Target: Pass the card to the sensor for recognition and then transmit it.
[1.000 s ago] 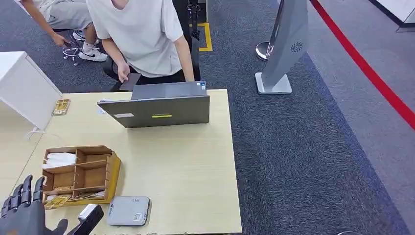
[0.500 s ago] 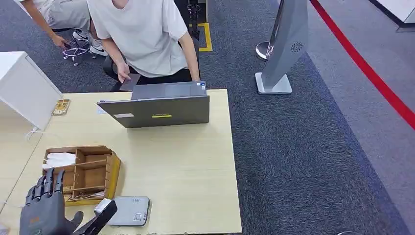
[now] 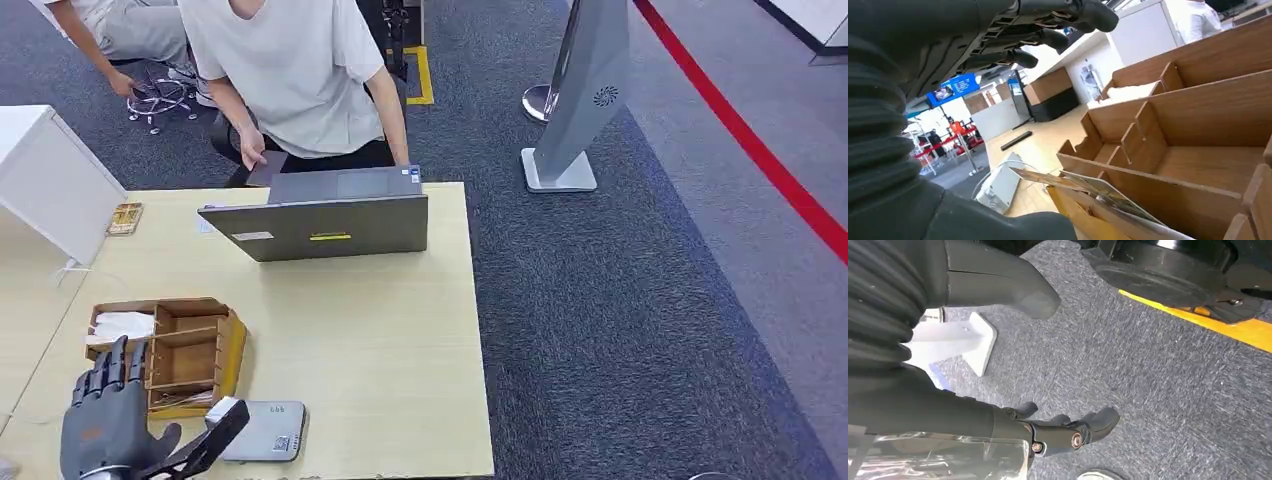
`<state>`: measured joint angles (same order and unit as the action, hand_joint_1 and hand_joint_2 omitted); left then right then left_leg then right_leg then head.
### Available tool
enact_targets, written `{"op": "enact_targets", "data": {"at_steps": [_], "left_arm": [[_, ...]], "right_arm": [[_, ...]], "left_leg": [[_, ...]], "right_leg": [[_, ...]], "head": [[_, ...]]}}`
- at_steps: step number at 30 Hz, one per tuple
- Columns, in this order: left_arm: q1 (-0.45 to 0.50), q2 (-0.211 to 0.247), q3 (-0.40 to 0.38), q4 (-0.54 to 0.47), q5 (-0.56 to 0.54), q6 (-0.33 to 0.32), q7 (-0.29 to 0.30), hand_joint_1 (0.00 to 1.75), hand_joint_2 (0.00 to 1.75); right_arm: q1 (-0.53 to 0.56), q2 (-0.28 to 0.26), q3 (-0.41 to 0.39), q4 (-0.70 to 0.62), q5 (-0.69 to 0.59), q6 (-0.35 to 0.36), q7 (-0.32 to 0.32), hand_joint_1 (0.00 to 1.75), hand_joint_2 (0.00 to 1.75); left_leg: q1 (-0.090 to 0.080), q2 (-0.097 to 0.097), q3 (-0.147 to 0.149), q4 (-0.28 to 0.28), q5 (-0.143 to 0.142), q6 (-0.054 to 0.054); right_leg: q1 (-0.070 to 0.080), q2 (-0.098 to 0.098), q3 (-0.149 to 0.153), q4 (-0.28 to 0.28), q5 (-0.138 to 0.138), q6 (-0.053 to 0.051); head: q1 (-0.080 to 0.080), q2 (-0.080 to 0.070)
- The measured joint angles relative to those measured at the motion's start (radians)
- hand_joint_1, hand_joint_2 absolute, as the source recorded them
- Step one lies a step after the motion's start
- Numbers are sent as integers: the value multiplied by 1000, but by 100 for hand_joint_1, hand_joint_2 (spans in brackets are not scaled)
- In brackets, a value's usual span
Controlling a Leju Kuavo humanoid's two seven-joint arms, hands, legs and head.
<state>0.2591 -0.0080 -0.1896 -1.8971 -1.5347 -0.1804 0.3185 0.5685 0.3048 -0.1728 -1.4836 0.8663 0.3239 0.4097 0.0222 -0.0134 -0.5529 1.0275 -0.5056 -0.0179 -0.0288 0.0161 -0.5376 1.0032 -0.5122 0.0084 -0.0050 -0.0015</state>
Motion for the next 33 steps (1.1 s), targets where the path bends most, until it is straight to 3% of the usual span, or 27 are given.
{"op": "enact_targets", "data": {"at_steps": [33], "left_arm": [[0, 24, 52, 25, 0, 0, 13, 0, 175]], "right_arm": [[11, 0, 18, -22, -6, -2, 13, 0, 175]], "left_leg": [[0, 0, 0, 0, 0, 0]], "right_leg": [[0, 0, 0, 0, 0, 0]], "head": [[0, 0]]}}
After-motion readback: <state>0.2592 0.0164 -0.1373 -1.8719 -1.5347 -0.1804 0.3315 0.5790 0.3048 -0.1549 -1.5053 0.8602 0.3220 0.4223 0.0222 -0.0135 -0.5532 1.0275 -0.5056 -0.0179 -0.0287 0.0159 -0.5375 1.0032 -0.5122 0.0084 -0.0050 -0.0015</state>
